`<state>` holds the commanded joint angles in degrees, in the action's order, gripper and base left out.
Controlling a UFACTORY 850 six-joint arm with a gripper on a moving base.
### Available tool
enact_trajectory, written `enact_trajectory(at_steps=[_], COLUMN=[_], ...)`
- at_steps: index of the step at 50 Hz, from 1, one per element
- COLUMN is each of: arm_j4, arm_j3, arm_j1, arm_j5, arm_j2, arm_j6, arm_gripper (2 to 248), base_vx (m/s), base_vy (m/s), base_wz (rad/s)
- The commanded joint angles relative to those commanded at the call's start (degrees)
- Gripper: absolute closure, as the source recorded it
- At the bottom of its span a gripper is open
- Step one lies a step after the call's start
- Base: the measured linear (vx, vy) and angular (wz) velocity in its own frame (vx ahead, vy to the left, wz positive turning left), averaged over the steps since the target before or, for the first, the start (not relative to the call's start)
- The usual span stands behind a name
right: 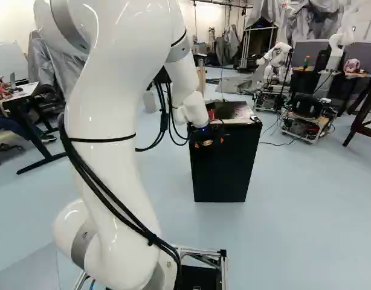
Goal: Grab a drink from the fridge
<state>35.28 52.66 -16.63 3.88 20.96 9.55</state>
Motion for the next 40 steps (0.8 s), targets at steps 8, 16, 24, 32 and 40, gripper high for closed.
enact_trajectory(at_steps=[8, 16, 24, 32, 40], arm_j4=[0.0, 0.0, 0.0, 0.0, -0.01], arm_j3=[-2.24, -4.52, -6.88, -9.33, -11.79], arm_j1=[-0.45, -0.86, -1.11, -1.22, -1.29], arm_j5=[-2.51, -5.26, -8.6, -13.01, -17.75], arm_j2=[-1.74, -3.53, -5.44, -7.46, -9.55], arm_j6=[0.0, 0.0, 0.0, 0.0, 0.0], arm_gripper=[3, 3, 3, 3, 3], base_vx=[0.0, 0.0, 0.0, 0.0, 0.0], base_vy=[0.0, 0.0, 0.0, 0.0, 0.0], base_wz=[0.0, 0.0, 0.0, 0.0, 0.0])
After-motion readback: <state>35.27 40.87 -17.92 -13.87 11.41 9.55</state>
